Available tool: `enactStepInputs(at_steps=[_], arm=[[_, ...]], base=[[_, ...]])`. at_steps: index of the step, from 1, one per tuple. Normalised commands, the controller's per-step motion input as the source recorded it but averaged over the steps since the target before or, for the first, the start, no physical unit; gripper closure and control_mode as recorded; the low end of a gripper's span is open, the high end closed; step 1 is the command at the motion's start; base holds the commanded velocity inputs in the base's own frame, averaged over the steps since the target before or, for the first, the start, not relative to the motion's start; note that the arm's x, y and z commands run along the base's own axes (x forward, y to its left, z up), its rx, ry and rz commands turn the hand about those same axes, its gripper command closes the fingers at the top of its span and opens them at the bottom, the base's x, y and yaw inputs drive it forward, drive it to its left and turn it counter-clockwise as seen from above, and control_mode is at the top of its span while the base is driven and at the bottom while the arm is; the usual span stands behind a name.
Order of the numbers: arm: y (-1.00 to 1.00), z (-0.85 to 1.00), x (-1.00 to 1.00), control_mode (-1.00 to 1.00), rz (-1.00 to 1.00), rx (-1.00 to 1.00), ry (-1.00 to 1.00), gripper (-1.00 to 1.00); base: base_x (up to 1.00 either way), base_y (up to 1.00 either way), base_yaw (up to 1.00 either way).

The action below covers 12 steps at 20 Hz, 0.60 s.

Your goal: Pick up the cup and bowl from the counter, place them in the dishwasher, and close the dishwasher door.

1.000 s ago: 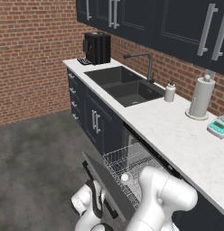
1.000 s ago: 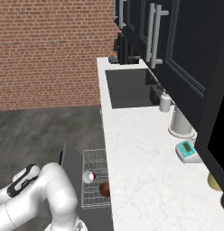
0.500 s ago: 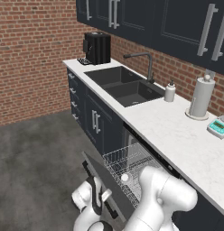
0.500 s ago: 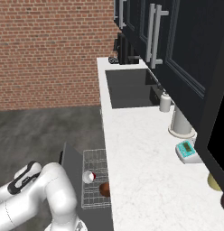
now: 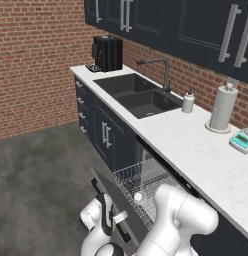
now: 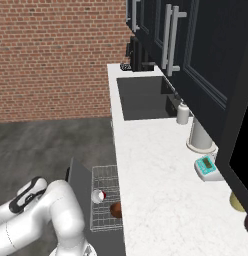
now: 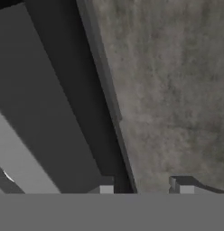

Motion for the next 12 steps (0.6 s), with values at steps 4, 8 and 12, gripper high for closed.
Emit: enactStepInputs(at_steps=[4,8,12], arm=[[-0.11,0.0,0.65,-1.0,-0.64,-0.3,0.16,-1.0],[-0.2,0.0,0.62,-1.0,-0.65,-0.34,0.16,-1.0],[-0.31,0.0,0.61,-1.0,-0.65,-0.37,0.16,-1.0]], base=[[0.0,0.0,0.0],[0.0,0.0,0.0],[0.0,0.0,0.0]])
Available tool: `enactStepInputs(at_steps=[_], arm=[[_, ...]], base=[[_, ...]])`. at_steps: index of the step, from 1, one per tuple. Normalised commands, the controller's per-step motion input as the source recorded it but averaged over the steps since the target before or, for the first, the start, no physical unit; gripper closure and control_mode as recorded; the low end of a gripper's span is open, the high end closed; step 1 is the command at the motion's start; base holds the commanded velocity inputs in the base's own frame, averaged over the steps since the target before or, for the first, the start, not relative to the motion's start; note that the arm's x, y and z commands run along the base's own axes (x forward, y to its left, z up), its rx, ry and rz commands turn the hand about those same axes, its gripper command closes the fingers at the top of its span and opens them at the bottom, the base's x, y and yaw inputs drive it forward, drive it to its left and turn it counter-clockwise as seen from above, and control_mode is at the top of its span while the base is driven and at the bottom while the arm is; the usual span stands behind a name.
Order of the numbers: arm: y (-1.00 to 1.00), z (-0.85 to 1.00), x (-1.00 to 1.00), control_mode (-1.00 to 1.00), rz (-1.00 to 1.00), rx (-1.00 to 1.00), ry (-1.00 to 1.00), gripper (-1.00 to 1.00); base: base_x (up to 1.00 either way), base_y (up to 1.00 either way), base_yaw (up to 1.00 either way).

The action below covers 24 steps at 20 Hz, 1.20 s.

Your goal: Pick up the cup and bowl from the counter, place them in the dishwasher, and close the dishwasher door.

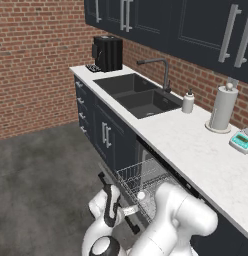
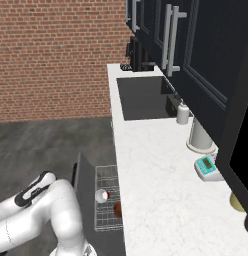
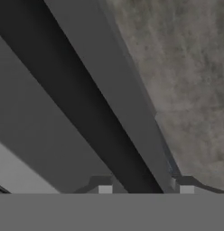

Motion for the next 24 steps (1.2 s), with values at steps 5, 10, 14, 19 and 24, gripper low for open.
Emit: enactStepInputs(at_steps=[5,10,14,19,24], arm=[[-0.45,0.02,0.6,-1.0,-0.62,-0.39,0.18,-1.0],[-0.56,0.03,0.59,-1.0,-0.6,-0.4,0.2,-1.0],[-0.61,0.02,0.6,-1.0,-0.59,-0.4,0.19,-1.0],[-0.6,0.01,0.61,-1.0,-0.57,-0.42,0.17,-1.0],[-0.56,0.0,0.62,-1.0,-0.56,-0.46,0.13,-1.0]], base=[[0.0,0.0,0.0],[0.0,0.0,0.0],[0.0,0.0,0.0],[0.0,0.0,0.0],[0.0,0.0,0.0]])
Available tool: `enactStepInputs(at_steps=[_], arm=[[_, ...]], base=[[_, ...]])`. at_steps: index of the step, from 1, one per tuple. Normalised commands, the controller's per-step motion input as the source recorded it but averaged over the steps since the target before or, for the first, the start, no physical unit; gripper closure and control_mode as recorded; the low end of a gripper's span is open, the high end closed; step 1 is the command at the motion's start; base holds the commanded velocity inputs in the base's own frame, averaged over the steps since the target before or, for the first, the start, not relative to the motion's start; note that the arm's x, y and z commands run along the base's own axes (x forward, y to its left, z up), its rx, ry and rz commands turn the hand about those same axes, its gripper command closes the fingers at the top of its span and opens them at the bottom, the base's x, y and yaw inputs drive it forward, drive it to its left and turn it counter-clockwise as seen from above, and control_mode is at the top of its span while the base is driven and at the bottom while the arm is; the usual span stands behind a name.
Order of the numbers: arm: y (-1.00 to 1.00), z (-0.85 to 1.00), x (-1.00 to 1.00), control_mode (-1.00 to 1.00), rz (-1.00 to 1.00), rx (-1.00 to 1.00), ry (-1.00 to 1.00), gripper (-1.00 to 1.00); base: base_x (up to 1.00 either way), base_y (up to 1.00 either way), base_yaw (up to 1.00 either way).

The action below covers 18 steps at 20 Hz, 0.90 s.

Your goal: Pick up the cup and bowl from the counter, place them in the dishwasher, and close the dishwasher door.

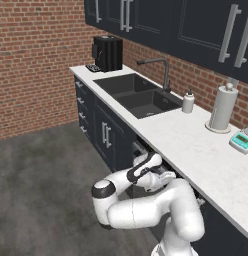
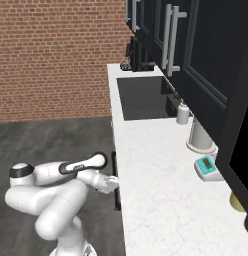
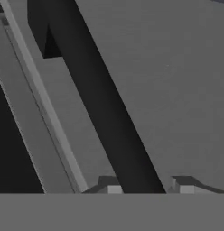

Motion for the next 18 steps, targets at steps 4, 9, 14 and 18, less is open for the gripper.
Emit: enactStepInputs(at_steps=[4,9,14,18], arm=[[-0.5,-0.05,0.66,-1.0,-0.55,-0.48,0.11,-1.0],[-0.42,-0.22,0.72,-1.0,-0.52,-0.5,0.04,-1.0],[-0.32,-0.41,0.63,-1.0,-0.48,-0.54,0.0,-1.0],[-0.19,-0.54,0.56,-1.0,-0.45,-0.58,0.0,-1.0]], base=[[0.0,0.0,0.0],[0.0,0.0,0.0],[0.0,0.0,0.0],[0.0,0.0,0.0]])
